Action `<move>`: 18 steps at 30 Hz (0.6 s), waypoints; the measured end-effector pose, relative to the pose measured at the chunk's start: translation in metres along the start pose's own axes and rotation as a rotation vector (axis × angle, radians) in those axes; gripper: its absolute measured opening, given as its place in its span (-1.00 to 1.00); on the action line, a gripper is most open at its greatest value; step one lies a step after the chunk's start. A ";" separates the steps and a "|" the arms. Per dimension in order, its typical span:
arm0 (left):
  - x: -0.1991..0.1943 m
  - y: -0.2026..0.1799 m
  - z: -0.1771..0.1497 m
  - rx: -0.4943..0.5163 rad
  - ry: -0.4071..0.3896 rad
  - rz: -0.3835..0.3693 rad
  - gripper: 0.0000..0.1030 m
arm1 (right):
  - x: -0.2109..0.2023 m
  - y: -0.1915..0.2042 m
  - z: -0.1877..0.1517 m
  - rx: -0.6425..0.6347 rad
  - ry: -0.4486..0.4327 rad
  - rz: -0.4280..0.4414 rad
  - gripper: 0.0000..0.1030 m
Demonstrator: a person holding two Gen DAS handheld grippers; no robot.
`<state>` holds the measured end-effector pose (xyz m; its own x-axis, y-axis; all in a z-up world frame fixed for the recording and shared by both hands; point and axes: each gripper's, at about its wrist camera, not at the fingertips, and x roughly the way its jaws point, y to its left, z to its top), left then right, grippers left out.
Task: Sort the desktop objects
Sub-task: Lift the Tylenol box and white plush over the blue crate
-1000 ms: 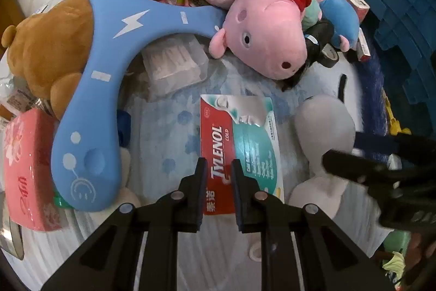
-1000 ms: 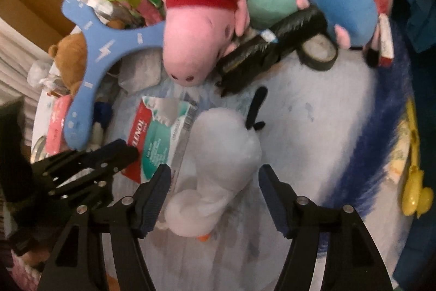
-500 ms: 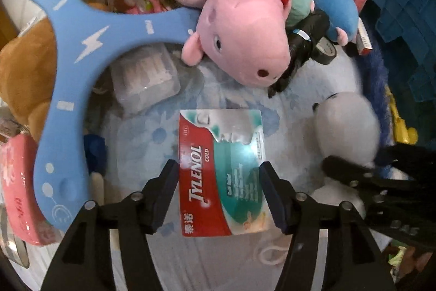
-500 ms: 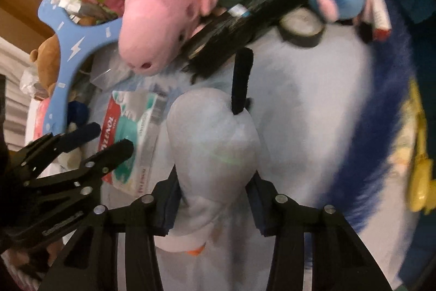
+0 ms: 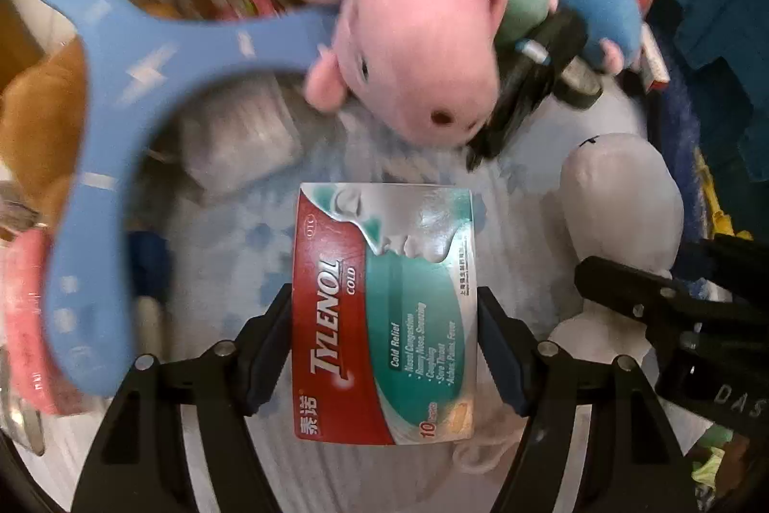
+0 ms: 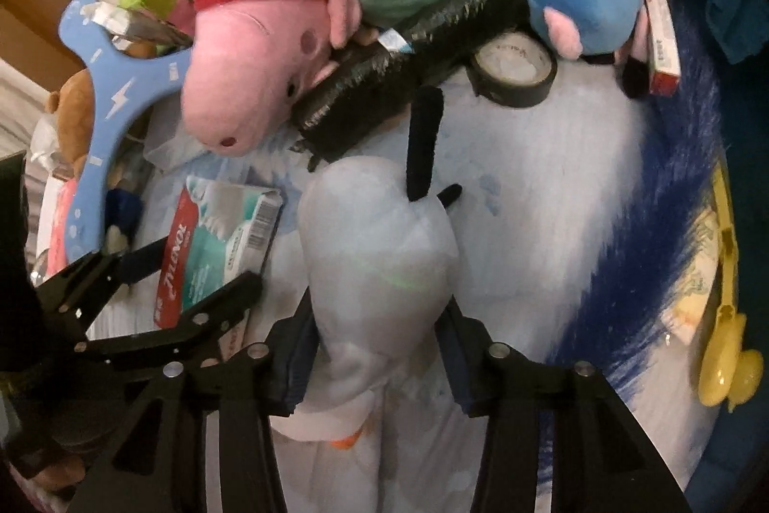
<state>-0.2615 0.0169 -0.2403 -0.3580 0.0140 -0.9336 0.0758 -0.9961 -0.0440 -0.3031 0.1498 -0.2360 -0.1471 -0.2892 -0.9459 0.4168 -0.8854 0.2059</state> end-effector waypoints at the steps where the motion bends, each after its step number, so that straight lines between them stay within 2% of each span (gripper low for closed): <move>1: -0.008 -0.001 -0.001 0.002 -0.016 0.008 0.37 | -0.006 0.002 -0.001 -0.012 -0.015 0.006 -0.14; 5: -0.049 -0.003 -0.001 -0.010 -0.098 0.021 0.37 | -0.041 0.012 -0.004 -0.047 -0.093 0.016 -0.14; 10: -0.113 -0.010 -0.004 -0.004 -0.239 0.022 0.37 | -0.100 0.015 -0.003 -0.097 -0.230 0.010 -0.14; 18: -0.199 -0.066 0.019 0.065 -0.470 -0.005 0.37 | -0.214 0.017 -0.016 -0.130 -0.504 -0.039 -0.14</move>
<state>-0.2134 0.0780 -0.0451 -0.7417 -0.0069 -0.6707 0.0198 -0.9997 -0.0116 -0.2505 0.2028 -0.0341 -0.5650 -0.4244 -0.7075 0.5057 -0.8557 0.1095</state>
